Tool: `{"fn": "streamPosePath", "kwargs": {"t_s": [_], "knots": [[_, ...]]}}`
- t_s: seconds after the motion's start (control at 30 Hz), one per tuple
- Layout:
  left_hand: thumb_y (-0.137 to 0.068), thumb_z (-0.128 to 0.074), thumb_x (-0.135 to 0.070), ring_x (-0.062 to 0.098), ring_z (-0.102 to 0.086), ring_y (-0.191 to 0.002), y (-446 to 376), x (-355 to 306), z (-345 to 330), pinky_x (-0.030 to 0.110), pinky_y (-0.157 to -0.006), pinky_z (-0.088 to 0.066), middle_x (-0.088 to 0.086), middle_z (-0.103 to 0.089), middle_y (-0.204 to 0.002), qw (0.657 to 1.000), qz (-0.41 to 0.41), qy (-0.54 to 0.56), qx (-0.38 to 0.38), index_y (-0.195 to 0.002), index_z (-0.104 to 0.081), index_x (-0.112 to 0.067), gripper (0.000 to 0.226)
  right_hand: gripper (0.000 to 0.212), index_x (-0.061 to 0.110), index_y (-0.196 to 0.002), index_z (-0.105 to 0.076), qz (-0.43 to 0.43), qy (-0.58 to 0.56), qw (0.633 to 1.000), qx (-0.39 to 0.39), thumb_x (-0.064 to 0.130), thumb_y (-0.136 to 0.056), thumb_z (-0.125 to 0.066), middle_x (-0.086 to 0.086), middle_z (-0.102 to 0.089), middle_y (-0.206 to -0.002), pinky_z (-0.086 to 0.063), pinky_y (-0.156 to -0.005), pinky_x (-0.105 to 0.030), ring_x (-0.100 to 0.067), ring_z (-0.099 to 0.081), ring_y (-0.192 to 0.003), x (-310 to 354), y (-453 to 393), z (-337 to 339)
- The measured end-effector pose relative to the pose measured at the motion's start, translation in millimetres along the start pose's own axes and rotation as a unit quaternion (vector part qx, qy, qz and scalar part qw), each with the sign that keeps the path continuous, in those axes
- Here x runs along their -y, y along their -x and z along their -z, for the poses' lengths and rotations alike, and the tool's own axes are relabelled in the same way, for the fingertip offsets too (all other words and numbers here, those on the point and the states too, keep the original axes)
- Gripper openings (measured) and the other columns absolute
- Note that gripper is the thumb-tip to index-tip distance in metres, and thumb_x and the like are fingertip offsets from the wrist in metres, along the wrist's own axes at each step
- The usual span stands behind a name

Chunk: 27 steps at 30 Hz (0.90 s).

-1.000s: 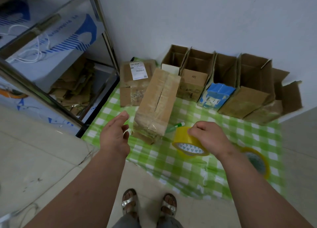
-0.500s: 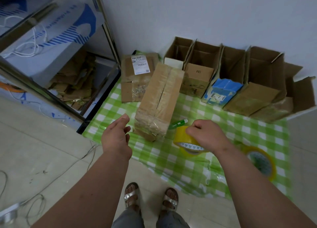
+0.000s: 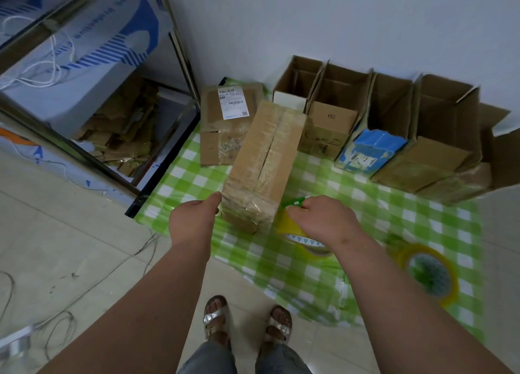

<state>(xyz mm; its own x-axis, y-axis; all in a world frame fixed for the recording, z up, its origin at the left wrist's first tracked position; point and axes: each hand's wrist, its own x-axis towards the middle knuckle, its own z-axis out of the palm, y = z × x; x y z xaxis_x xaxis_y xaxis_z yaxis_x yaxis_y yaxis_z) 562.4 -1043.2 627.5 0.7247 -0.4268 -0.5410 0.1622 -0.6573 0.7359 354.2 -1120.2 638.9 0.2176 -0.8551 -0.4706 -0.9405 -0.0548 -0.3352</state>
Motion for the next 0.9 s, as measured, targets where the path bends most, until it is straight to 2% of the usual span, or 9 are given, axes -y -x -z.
{"fn": "streamPosePath", "kwargs": {"t_s": [0.17, 0.3, 0.4, 0.47, 0.57, 0.7, 0.77, 0.83, 0.9], "knots": [[-0.081, -0.067, -0.038, 0.025, -0.052, -0.07, -8, -11, 9, 0.034, -0.066, -0.042, 0.017, -0.069, -0.085, 0.998, -0.011, -0.067, 0.02, -0.071, -0.068, -0.002, 0.037, 0.062, 0.023, -0.076, -0.058, -0.012, 0.042, 0.999, 0.015, 0.08, -0.081, -0.035, 0.011, -0.053, -0.079, -0.031, -0.084, -0.041, -0.017, -0.047, -0.08, 10, -6, -5], [-0.079, -0.075, -0.044, 0.024, -0.045, -0.071, -16, -19, 14, 0.034, -0.063, -0.036, 0.007, -0.048, -0.082, 0.995, -0.002, -0.089, 0.043, -0.087, -0.051, -0.011, 0.041, 0.053, 0.027, -0.075, -0.055, -0.003, 0.055, 0.998, 0.028, 0.074, -0.086, -0.034, 0.011, -0.052, -0.08, -0.031, -0.09, -0.045, -0.018, -0.046, -0.084, 15, -10, -1], [-0.082, -0.078, -0.025, 0.019, -0.057, -0.087, -16, -19, 17, 0.03, -0.069, -0.041, -0.001, -0.057, -0.097, 0.993, -0.079, -0.054, 0.062, -0.11, -0.052, -0.024, 0.038, 0.051, 0.026, -0.074, -0.054, 0.004, 0.052, 0.998, 0.032, 0.071, -0.087, -0.034, 0.012, -0.05, -0.08, -0.031, -0.091, -0.045, -0.017, -0.044, -0.084, 19, -10, -3], [-0.088, -0.068, -0.008, 0.007, -0.061, -0.088, -14, -20, 16, 0.022, -0.065, -0.044, -0.009, -0.065, -0.1, 0.983, -0.147, -0.055, 0.092, -0.104, -0.062, -0.031, 0.029, 0.048, 0.026, -0.07, -0.051, 0.005, 0.041, 0.999, 0.03, 0.068, -0.087, -0.034, 0.012, -0.05, -0.077, -0.031, -0.094, -0.046, -0.016, -0.044, -0.077, 24, -10, -6], [-0.091, -0.047, 0.001, 0.0, -0.06, -0.079, -14, -24, 12, 0.016, -0.06, -0.042, -0.011, -0.07, -0.093, 0.976, -0.171, -0.093, 0.097, -0.099, -0.07, -0.031, 0.04, 0.041, 0.025, -0.063, -0.047, 0.004, 0.02, 1.0, 0.014, 0.06, -0.082, -0.035, 0.007, -0.053, -0.071, -0.033, -0.094, -0.047, -0.01, -0.045, -0.066, 30, -9, -8], [-0.094, -0.038, -0.007, 0.004, -0.046, -0.041, -17, -25, 14, 0.02, -0.039, -0.033, -0.005, -0.063, -0.071, 0.959, -0.209, -0.184, 0.059, -0.11, -0.069, -0.029, 0.042, 0.034, 0.024, -0.064, -0.05, -0.002, 0.011, 1.0, 0.008, 0.05, -0.083, -0.037, 0.007, -0.054, -0.072, -0.032, -0.088, -0.043, -0.008, -0.045, -0.068, 30, -5, -13], [-0.096, -0.041, -0.009, 0.004, -0.058, -0.064, -18, -24, 14, 0.018, -0.056, -0.042, 0.002, -0.068, -0.097, 0.937, -0.259, -0.23, 0.054, -0.116, -0.07, -0.021, 0.037, 0.035, 0.024, -0.065, -0.051, -0.012, 0.013, 1.0, 0.013, 0.05, -0.084, -0.037, 0.006, -0.055, -0.072, -0.031, -0.087, -0.043, -0.012, -0.049, -0.07, 32, -3, -17], [-0.097, -0.045, -0.012, 0.017, -0.058, -0.094, -20, -22, 14, 0.022, -0.08, -0.04, 0.002, -0.059, -0.123, 0.934, -0.263, -0.234, 0.056, -0.116, -0.071, -0.014, 0.032, 0.038, 0.024, -0.066, -0.051, -0.02, 0.018, 1.0, 0.013, 0.053, -0.086, -0.036, 0.006, -0.055, -0.072, -0.03, -0.086, -0.044, -0.016, -0.05, -0.073, 34, -1, -21], [-0.098, -0.045, -0.016, 0.017, -0.055, -0.082, -22, -23, 15, 0.027, -0.071, -0.041, -0.001, -0.063, -0.105, 0.952, -0.219, -0.199, 0.084, -0.109, -0.071, -0.022, 0.029, 0.041, 0.024, -0.067, -0.053, -0.029, 0.015, 0.999, 0.006, 0.054, -0.088, -0.035, 0.006, -0.055, -0.072, -0.029, -0.085, -0.044, -0.016, -0.049, -0.071, 36, 0, -22]]}}
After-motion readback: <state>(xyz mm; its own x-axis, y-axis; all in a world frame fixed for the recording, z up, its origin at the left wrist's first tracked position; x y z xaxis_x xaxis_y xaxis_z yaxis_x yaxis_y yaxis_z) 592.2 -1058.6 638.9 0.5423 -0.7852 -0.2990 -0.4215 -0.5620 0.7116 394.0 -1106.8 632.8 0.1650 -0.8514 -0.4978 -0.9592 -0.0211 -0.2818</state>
